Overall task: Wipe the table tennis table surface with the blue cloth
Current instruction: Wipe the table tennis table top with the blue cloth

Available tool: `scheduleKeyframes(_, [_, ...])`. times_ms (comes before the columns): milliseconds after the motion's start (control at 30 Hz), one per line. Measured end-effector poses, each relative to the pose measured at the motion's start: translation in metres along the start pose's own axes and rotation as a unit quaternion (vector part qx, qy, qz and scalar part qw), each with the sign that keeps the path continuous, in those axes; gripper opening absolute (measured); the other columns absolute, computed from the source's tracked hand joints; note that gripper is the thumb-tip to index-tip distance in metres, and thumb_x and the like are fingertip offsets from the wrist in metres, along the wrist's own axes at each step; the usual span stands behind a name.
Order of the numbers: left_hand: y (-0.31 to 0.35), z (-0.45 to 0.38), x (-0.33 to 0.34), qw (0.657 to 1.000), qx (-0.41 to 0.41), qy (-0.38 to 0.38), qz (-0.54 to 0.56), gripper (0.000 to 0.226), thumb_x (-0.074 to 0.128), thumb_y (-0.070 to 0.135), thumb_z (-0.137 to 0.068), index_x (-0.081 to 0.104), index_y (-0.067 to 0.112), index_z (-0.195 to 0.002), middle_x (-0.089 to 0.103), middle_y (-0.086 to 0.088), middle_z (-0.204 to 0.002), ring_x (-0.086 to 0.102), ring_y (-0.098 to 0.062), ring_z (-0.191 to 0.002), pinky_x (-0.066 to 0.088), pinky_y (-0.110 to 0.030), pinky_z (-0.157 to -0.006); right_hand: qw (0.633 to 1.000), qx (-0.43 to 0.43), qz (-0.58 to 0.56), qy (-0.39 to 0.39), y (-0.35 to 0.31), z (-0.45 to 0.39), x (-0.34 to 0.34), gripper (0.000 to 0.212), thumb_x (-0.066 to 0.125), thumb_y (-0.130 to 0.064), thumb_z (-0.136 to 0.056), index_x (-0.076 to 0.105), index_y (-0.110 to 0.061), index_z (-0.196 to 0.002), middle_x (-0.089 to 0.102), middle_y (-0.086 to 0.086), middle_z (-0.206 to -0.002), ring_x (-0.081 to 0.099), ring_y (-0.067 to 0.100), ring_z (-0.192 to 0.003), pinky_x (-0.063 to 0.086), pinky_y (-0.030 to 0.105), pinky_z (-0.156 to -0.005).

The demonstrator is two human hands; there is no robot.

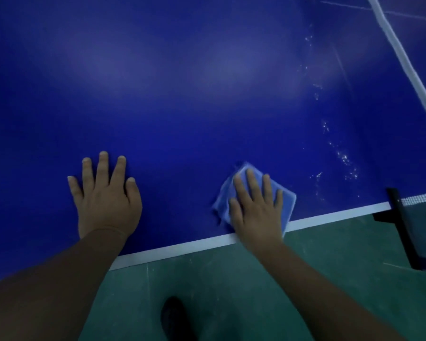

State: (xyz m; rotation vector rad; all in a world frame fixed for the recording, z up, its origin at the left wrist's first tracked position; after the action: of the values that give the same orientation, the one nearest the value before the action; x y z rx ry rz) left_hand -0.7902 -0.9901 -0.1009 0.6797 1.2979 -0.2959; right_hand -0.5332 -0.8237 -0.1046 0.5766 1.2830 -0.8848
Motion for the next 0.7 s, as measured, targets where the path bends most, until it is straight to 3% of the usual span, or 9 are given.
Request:
scheduleKeyframes(33, [-0.001,0.0,0.0,1.0,0.0,0.0,0.0,0.065,0.015,0.048,-0.098,0.028,0.023,-0.156,0.014,-0.004,-0.167,-0.002,-0.028,-0.154,-0.006,-0.054,-0.122,1.0,0.003,0.022,-0.011,0.016,0.014,0.006,0.061,-0.003,-0.06,-0.097,-0.006,-0.041,-0.155,-0.011,-0.009,-0.164,-0.011,0.027,-0.152,-0.007,0.054,-0.12])
scheduleKeyframes(100, [-0.001,0.001,0.0,1.0,0.0,0.0,0.0,0.064,0.015,0.047,-0.099,0.028,0.022,-0.156,0.014,-0.005,-0.167,-0.002,-0.028,-0.154,-0.006,-0.053,-0.122,0.992,0.121,0.02,-0.005,0.071,0.013,-0.001,0.061,-0.008,-0.06,-0.094,-0.013,-0.041,-0.153,-0.015,-0.008,-0.164,-0.011,0.026,-0.152,-0.004,0.056,-0.121])
scheduleKeyframes(167, [0.0,0.002,0.0,1.0,0.001,0.0,-0.002,0.061,0.017,0.045,-0.101,0.027,0.022,-0.157,0.013,-0.005,-0.167,-0.003,-0.028,-0.154,-0.007,-0.053,-0.122,0.963,0.265,-0.037,0.024,0.116,0.001,-0.015,0.059,0.005,-0.054,-0.101,-0.003,-0.037,-0.156,-0.006,-0.005,-0.167,-0.007,0.028,-0.152,0.002,0.06,-0.12])
scheduleKeyframes(233, [0.0,0.001,0.0,1.0,0.006,0.001,-0.002,0.059,0.019,0.044,-0.103,0.027,0.022,-0.157,0.012,-0.005,-0.167,-0.003,-0.029,-0.154,-0.007,-0.054,-0.122,0.938,0.339,-0.061,0.051,0.117,-0.012,-0.022,0.057,0.013,-0.047,-0.104,0.002,-0.032,-0.158,-0.002,-0.001,-0.167,-0.004,0.033,-0.152,0.003,0.063,-0.118])
scheduleKeyframes(300, [0.0,0.001,0.0,1.0,0.014,0.004,0.0,0.059,0.02,0.043,-0.103,0.026,0.021,-0.157,0.013,-0.006,-0.167,-0.002,-0.03,-0.154,-0.006,-0.055,-0.122,0.941,0.328,-0.063,0.055,0.072,-0.019,-0.021,0.057,0.014,-0.045,-0.105,0.003,-0.031,-0.158,-0.003,0.001,-0.167,-0.005,0.036,-0.152,0.002,0.064,-0.118])
scheduleKeyframes(400, [0.003,0.003,-0.002,0.999,0.043,0.012,-0.003,0.062,0.016,0.045,-0.1,0.026,0.021,-0.157,0.013,-0.006,-0.167,-0.001,-0.029,-0.154,-0.005,-0.053,-0.123,0.991,0.124,-0.046,0.032,-0.019,-0.009,-0.007,0.058,0.01,-0.049,-0.103,0.004,-0.034,-0.158,-0.006,-0.005,-0.166,-0.008,0.03,-0.152,-0.008,0.057,-0.119])
scheduleKeyframes(467, [0.007,0.004,0.0,0.996,0.089,0.005,-0.002,0.062,0.017,0.044,-0.1,0.033,0.019,-0.155,0.019,-0.006,-0.165,0.004,-0.029,-0.154,-0.003,-0.052,-0.123,0.999,0.041,-0.021,0.009,-0.021,-0.003,-0.001,0.061,0.005,-0.052,-0.099,0.006,-0.036,-0.157,-0.005,-0.009,-0.165,-0.009,0.027,-0.152,-0.009,0.053,-0.119])
scheduleKeyframes(567, [0.012,0.005,0.002,0.99,0.143,-0.005,-0.005,0.062,0.021,0.046,-0.099,0.042,0.019,-0.151,0.028,-0.006,-0.163,0.011,-0.03,-0.153,0.001,-0.052,-0.123,0.985,0.168,-0.003,0.042,0.078,-0.014,-0.011,0.056,0.008,-0.048,-0.101,0.004,-0.038,-0.157,0.0,-0.008,-0.166,-0.002,0.027,-0.153,-0.001,0.055,-0.12])
scheduleKeyframes(700, [0.011,0.005,0.005,0.99,0.139,-0.012,-0.004,0.063,0.02,0.049,-0.098,0.044,0.022,-0.15,0.032,-0.004,-0.161,0.013,-0.029,-0.153,0.001,-0.051,-0.122,0.936,0.344,-0.052,0.046,0.184,-0.028,-0.034,0.055,0.013,-0.044,-0.106,0.001,-0.034,-0.158,-0.002,-0.003,-0.167,-0.003,0.031,-0.153,0.003,0.059,-0.12])
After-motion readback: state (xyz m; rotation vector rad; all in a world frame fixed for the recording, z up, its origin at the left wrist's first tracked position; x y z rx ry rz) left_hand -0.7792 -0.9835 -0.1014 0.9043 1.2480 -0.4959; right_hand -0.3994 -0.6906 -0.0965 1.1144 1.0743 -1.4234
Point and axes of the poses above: each hand's wrist, its own z-axis away from the middle knuckle, its own x-axis out of the palm, y = z × x, the point moved 5 cm from there along -z, towards the middle knuckle
